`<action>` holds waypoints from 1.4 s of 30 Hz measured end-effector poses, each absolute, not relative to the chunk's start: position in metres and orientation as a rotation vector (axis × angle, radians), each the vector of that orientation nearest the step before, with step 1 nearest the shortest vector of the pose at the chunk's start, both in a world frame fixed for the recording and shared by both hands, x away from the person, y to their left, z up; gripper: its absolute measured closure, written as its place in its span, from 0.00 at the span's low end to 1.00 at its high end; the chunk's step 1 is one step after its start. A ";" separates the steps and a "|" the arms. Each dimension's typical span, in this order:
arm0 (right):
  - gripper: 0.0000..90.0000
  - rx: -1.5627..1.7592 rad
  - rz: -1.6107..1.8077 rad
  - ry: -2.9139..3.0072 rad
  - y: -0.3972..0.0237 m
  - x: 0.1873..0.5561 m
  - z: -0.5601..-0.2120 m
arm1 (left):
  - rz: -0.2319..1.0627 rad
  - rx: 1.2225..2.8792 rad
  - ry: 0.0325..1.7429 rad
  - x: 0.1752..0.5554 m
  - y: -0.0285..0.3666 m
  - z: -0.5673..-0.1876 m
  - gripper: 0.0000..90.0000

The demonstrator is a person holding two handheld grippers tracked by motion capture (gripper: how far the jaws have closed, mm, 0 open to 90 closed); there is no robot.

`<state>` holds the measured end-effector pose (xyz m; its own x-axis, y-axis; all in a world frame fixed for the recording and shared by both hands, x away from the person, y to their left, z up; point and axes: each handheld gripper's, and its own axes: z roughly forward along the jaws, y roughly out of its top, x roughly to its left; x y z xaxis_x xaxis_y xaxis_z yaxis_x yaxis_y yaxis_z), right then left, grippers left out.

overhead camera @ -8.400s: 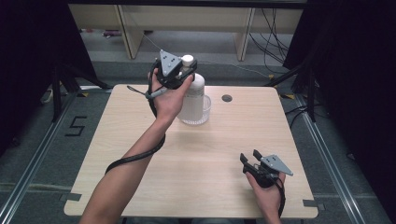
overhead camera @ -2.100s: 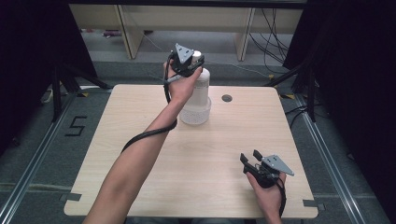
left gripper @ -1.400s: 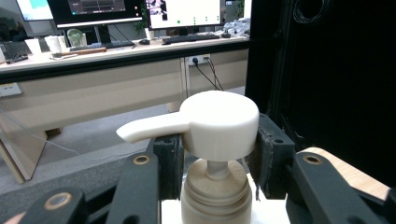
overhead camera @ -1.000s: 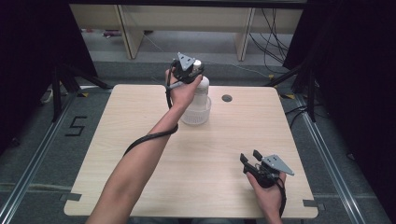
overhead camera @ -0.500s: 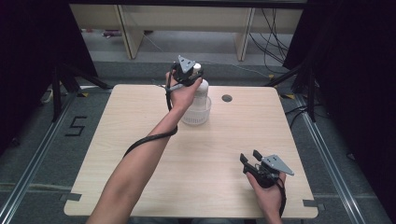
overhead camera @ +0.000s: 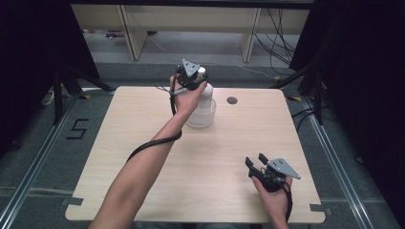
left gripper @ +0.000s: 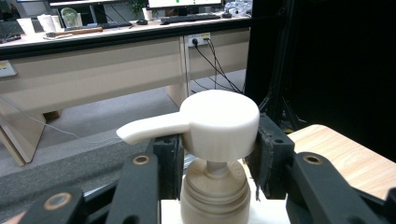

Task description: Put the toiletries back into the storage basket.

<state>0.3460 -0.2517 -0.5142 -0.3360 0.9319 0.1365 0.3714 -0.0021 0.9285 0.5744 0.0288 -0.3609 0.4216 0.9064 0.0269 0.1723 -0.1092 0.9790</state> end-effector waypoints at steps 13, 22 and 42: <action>0.46 1.355 1.337 1.740 -0.251 0.345 -0.514 | 0.835 1.557 0.984 0.573 0.030 -0.364 0.65; 0.46 1.358 1.337 1.737 -0.251 0.345 -0.514 | 0.850 1.552 0.995 0.572 0.034 -0.365 0.65; 0.46 1.364 1.324 1.739 -0.250 0.345 -0.513 | 0.794 1.542 1.041 0.565 0.033 -0.366 0.48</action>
